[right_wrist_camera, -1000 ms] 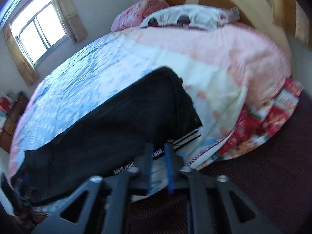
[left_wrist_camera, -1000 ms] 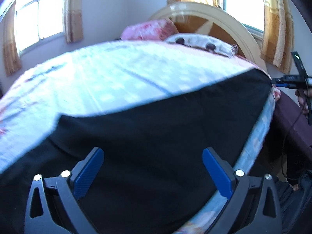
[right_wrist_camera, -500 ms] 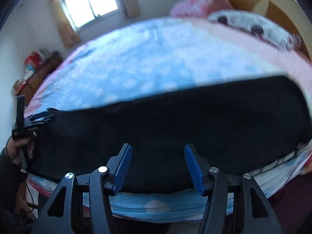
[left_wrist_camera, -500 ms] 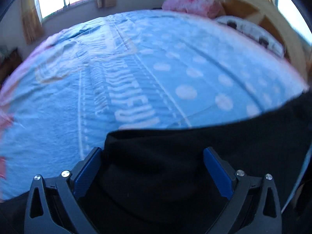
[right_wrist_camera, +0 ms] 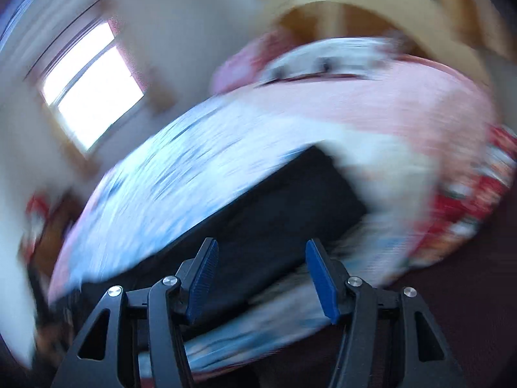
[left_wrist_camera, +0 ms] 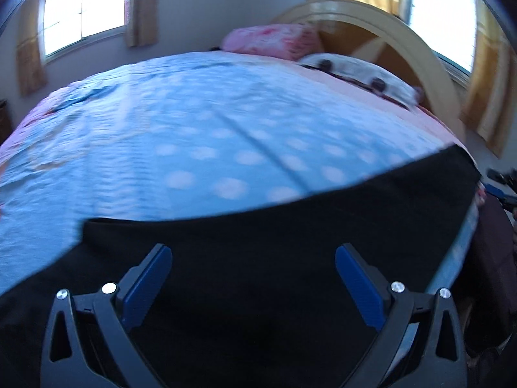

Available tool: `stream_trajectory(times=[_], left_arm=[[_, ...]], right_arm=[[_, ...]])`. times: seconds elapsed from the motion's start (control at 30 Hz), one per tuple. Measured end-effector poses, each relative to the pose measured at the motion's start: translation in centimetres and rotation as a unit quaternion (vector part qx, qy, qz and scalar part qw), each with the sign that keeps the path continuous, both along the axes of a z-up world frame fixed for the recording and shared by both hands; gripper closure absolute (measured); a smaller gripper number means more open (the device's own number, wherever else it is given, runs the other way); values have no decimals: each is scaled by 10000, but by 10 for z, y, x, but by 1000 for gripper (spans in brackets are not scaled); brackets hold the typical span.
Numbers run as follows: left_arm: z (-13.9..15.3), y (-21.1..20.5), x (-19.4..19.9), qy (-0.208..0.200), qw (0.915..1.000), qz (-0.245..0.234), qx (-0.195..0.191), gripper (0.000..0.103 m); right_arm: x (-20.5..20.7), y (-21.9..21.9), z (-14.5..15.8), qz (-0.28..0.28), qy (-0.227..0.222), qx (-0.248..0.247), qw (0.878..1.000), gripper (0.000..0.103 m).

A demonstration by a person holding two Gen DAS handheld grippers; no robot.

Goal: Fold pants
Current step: 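Lift the hem with the right gripper and fold it toward the left gripper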

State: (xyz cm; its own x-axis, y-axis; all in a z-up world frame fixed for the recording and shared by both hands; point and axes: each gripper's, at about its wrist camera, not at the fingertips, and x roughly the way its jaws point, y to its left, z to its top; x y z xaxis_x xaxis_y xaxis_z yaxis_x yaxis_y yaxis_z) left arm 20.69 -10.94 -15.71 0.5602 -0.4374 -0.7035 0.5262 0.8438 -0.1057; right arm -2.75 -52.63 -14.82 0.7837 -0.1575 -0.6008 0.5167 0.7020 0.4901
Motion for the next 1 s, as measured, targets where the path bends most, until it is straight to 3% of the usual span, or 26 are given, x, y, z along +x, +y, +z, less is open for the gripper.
stream_trajectory(times=[0.1,0.23,0.37,0.47,0.53,0.6,0.8,0.87,1.0], left_arm=[[-7,-27,-10,64,9997,-224,76,0],[-11,-49,-14,68,9991,-348,215,0],[-24,-50,-7,304,9989,-228,286,0],[-28,-51,-10,182,9987,-246,409,0],[-30,-54,-12,101,9983,-280,509,0],[-31,-55,-13,47,9979,-297,569,0],[-31,-54,-12,27,9980,-297,554,0],[-29,-53,-10,121,9985,-273,461,0],[-17,-35,-8,429,9988,-156,-192,0]], right_arm=[[-10,-17,-13,-322,130,359,9988,45],[-4,-20,-20,-271,55,513,9983,45],[3,-31,-28,-265,-111,843,9960,45],[4,-38,-30,-269,-239,1014,9942,45],[6,-44,-31,-357,-266,1066,9933,51],[2,-42,-28,-375,-259,988,9941,71],[4,-38,-19,-218,-289,674,9971,85],[6,-27,-5,-124,-335,326,9988,86],[21,16,35,501,-456,-530,9963,87]])
